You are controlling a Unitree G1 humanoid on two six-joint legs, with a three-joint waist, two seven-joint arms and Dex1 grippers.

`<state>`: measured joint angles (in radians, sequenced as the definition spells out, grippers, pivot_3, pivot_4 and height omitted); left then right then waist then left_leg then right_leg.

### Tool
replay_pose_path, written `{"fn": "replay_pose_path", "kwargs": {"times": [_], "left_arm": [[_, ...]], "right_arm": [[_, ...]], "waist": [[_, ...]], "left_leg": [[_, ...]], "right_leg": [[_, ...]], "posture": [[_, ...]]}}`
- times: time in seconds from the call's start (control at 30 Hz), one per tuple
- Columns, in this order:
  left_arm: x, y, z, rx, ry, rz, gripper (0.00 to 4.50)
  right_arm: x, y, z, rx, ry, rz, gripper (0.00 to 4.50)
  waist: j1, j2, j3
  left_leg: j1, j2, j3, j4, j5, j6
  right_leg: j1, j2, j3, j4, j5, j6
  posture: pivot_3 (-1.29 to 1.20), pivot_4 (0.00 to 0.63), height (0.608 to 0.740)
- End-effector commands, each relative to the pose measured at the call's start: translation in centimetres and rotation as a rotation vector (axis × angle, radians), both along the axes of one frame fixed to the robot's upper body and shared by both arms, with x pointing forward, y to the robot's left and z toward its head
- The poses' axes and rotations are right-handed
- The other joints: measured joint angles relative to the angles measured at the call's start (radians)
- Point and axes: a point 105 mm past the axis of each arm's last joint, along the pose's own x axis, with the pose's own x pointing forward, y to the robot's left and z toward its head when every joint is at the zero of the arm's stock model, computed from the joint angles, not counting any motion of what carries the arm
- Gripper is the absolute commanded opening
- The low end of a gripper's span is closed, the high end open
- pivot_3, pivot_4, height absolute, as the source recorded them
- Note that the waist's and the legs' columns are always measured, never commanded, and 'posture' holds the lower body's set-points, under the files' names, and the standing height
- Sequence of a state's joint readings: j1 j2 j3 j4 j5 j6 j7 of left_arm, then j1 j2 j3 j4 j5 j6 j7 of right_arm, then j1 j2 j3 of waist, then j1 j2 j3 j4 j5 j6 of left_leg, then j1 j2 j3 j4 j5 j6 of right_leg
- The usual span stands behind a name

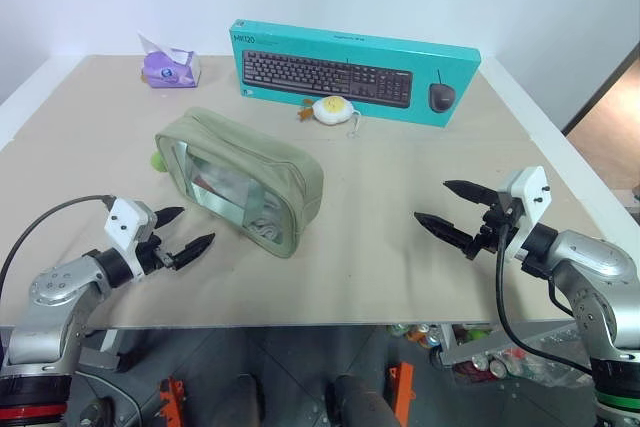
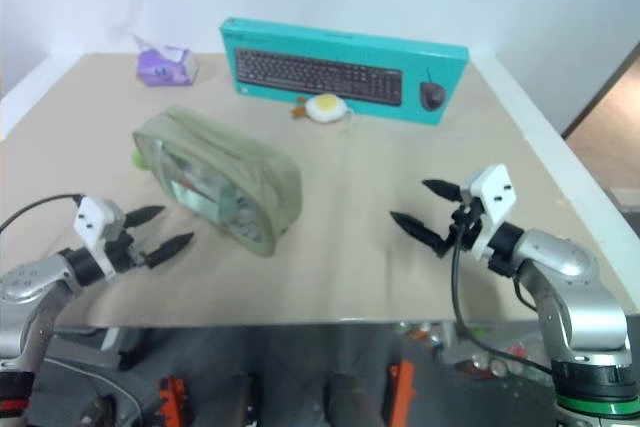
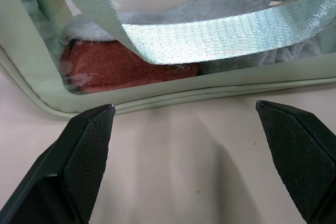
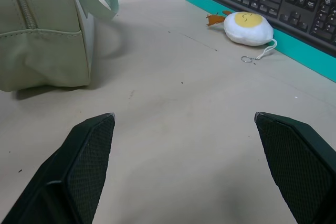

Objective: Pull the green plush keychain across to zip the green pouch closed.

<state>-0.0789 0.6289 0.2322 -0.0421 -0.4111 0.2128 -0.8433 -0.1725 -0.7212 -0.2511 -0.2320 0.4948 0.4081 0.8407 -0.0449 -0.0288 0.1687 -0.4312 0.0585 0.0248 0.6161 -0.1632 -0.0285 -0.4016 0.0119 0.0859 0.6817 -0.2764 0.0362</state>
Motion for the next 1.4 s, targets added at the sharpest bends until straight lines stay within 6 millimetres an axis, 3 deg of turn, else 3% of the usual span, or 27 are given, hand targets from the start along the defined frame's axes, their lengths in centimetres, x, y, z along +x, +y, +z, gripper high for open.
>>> {"fn": "replay_pose_path", "kwargs": {"times": [0.03, 0.43, 0.53, 0.63, 0.73, 0.87, 1.1, 1.2, 1.4], "left_arm": [[-0.4, 0.1, 1.1, -0.027, -0.043, -0.031, 4.48], [-1.9, -2.1, 4.1, -0.132, -0.062, -0.172, 4.48], [-3.0, -3.1, 5.4, -0.176, -0.085, -0.178, 4.48], [-3.9, -4.0, 6.1, -0.195, -0.094, -0.150, 4.48], [-4.1, -4.4, 6.1, -0.204, -0.087, -0.138, 4.48], [-4.4, -5.0, 7.0, -0.227, -0.101, -0.144, 4.48], [-4.6, -5.8, 7.4, -0.235, -0.103, -0.160, 4.48], [-5.0, -6.8, 7.3, -0.223, -0.083, -0.222, 4.50], [-5.5, -8.3, 7.8, -0.227, -0.045, -0.334, 4.50]], "right_arm": [[0.0, -0.1, 0.8, -0.035, -0.037, 0.019, 4.43], [0.5, 0.7, 1.2, -0.030, -0.047, 0.073, 4.43], [1.3, 3.2, 3.5, 0.028, -0.070, 0.146, 4.43], [3.0, 7.9, 6.1, 0.125, -0.088, 0.235, 4.43], [3.7, 11.1, 6.2, 0.129, -0.077, 0.310, 4.43], [4.6, 13.1, 5.4, 0.121, -0.039, 0.355, 4.43], [5.6, 14.3, 4.3, 0.107, 0.024, 0.404, 4.43], [6.0, 14.6, 4.4, 0.120, 0.033, 0.418, 3.69], [5.3, 15.4, 4.6, 0.127, 0.047, 0.483, 1.63]], "waist": [[0.000, 0.000, 0.000], [-0.001, 0.000, 0.000], [-0.005, 0.000, 0.000], [-0.017, 0.000, 0.001], [-0.026, -0.001, 0.001], [-0.005, -0.002, 0.000], [-0.002, -0.001, 0.000], [-0.002, -0.001, 0.000], [-0.002, -0.001, 0.000]], "left_leg": [[0.000, 0.000, 0.000, 0.000, 0.000, 0.000], [0.000, 0.001, 0.001, 0.000, 0.000, 0.000], [0.000, 0.001, 0.002, 0.000, 0.000, 0.000], [0.001, 0.005, 0.004, 0.000, 0.000, 0.000], [0.001, 0.006, 0.002, 0.000, 0.000, 0.000], [0.000, 0.008, 0.001, 0.000, 0.000, 0.000], [-0.006, 0.003, 0.003, 0.000, 0.000, -0.001], [-0.006, 0.003, 0.002, 0.000, 0.000, -0.001], [-0.005, 0.005, 0.002, 0.000, 0.000, -0.001]], "right_leg": [[0.000, 0.000, 0.000, 0.000, 0.000, 0.000], [0.000, 0.000, 0.000, 0.000, 0.001, 0.000], [-0.001, 0.000, 0.001, 0.000, 0.001, 0.000], [-0.003, 0.002, 0.002, 0.000, 0.004, -0.003], [-0.003, 0.005, 0.001, 0.001, 0.006, -0.005], [-0.002, 0.007, 0.000, 0.001, 0.003, -0.005], [-0.006, 0.001, 0.000, 0.000, 0.004, -0.006], [-0.006, 0.002, -0.001, 0.000, 0.004, -0.006], [-0.006, 0.004, -0.002, 0.001, 0.003, -0.005]], "posture": [[0.00, 0.150, 0.740], [0.00, 0.150, 0.740], [0.00, 0.150, 0.740], [0.00, 0.150, 0.740], [0.00, 0.150, 0.740], [0.00, 0.150, 0.740], [0.00, 0.150, 0.740], [0.00, 0.150, 0.740], [0.00, 0.150, 0.740]]}}
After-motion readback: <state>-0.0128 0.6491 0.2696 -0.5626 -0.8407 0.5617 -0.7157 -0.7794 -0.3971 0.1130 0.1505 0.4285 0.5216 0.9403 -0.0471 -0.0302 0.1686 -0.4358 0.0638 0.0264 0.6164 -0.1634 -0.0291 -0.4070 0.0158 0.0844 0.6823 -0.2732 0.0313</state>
